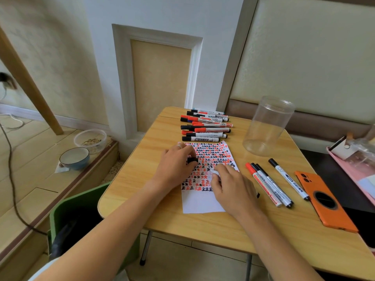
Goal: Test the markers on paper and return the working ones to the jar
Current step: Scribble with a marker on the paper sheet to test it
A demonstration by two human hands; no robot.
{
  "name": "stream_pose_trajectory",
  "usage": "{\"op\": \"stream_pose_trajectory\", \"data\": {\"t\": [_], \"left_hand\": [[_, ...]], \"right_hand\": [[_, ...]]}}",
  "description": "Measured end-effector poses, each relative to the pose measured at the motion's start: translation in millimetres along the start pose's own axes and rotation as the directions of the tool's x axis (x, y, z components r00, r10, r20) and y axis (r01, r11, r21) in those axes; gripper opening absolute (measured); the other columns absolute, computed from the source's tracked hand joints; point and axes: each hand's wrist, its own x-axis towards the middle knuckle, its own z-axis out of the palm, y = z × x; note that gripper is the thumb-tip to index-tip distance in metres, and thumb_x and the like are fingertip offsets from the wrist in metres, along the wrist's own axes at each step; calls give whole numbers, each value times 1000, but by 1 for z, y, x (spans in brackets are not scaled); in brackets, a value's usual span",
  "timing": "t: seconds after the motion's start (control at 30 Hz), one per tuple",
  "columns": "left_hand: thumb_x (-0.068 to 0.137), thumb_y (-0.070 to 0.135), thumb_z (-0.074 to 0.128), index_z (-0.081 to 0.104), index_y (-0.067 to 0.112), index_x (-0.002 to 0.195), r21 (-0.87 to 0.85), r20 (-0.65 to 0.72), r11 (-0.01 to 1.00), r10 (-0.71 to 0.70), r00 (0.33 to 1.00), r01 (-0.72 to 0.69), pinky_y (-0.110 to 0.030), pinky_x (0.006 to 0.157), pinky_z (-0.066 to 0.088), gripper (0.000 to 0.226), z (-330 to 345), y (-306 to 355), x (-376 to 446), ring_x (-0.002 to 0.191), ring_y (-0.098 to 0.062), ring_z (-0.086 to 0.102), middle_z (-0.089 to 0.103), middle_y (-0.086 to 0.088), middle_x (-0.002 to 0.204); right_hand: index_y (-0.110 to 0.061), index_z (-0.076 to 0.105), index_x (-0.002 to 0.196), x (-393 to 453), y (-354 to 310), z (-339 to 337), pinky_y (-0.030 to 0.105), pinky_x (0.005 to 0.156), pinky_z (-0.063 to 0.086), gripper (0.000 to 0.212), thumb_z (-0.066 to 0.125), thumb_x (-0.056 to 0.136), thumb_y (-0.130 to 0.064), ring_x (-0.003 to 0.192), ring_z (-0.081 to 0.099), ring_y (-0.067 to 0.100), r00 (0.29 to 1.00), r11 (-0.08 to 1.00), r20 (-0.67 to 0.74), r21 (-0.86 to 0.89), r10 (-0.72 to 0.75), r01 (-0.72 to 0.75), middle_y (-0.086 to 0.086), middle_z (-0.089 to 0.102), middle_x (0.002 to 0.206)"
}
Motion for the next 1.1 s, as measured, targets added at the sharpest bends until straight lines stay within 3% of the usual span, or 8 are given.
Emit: {"op": "stream_pose_trajectory", "data": {"t": [0.3, 0.5, 0.6, 0.67, 0.77, 0.83, 0.97, 1.1], "left_hand": [[96, 37, 65, 55, 25, 127, 19, 82, 999, 26, 996, -28, -41, 99, 44, 35, 0, -6, -6, 115, -20, 56, 58, 2, 129], [95, 37, 67, 59, 29, 109, 11, 66, 996, 89, 994, -90, -30, 77, 38, 18, -23, -5, -33, 77, -4, 47, 54, 7, 127], [97, 47, 60, 63, 35, 116, -20, 153, 986, 169, 974, -168, -33, 99, 40, 22, -30, -14, -49, 111, -7, 53, 52, 11, 133], [98, 55, 51, 58, 42, 128, -8, 214, 983, 182, 960, -184, -33, 113, 26, 34, -31, -19, -54, 132, -7, 43, 46, 14, 145], [100, 60, 40, 51, 44, 141, 20, 232, 982, 176, 957, -186, -40, 122, 13, 45, -30, -21, -55, 148, -4, 26, 39, 15, 156], [104, 53, 39, 49, 44, 145, 17, 245, 983, 172, 954, -181, -44, 124, 12, 43, -30, -19, -54, 150, -3, 23, 39, 16, 157], [106, 42, 42, 49, 43, 145, 52, 270, 980, 174, 947, -194, -42, 120, 18, 39, -33, -19, -50, 147, -4, 29, 42, 17, 156], [105, 43, 46, 52, 41, 143, 79, 269, 974, 182, 946, -210, -39, 111, 23, 39, -36, -19, -43, 142, -9, 37, 47, 16, 152]], "right_hand": [[-18, 55, 104, -1, -2, -4, 29, 55, 29, 21, 40, 105, -32, 70, 48, 17, 1000, 1000, 9, 20, 7, -7, -5, 53, 87], [-19, 52, 91, -2, -3, -7, 20, 49, 18, 16, 45, 102, -28, 64, 44, 15, 1000, 997, -4, 70, 15, -15, -6, 49, 82], [-16, 55, 95, -5, -3, -9, 21, 50, 21, 15, 44, 101, -23, 68, 47, 17, 999, 994, 0, 102, 37, -37, -4, 51, 87], [-15, 59, 105, -5, -4, -11, 25, 53, 29, 17, 44, 99, -21, 75, 51, 18, 999, 991, 8, 126, 53, -54, -1, 58, 99], [-16, 52, 127, -4, -5, -17, 36, 63, 49, 28, 49, 99, -16, 87, 62, 23, 996, 977, -54, 206, 72, -59, 1, 64, 119], [-19, 46, 117, -3, -6, -23, 40, 63, 52, 22, 54, 98, -12, 84, 62, 21, 989, 947, -128, 320, 71, -26, -1, 63, 110], [-18, 54, 96, 1, -9, -36, 29, 60, 46, 15, 61, 99, -6, 71, 56, 17, 985, 704, -118, 710, 128, -7, -5, 58, 84], [-14, 70, 106, 3, -16, -38, 33, 79, 57, 17, 58, 101, -3, 86, 65, 22, 957, 85, 173, 977, 234, -198, 3, 68, 95]]}}
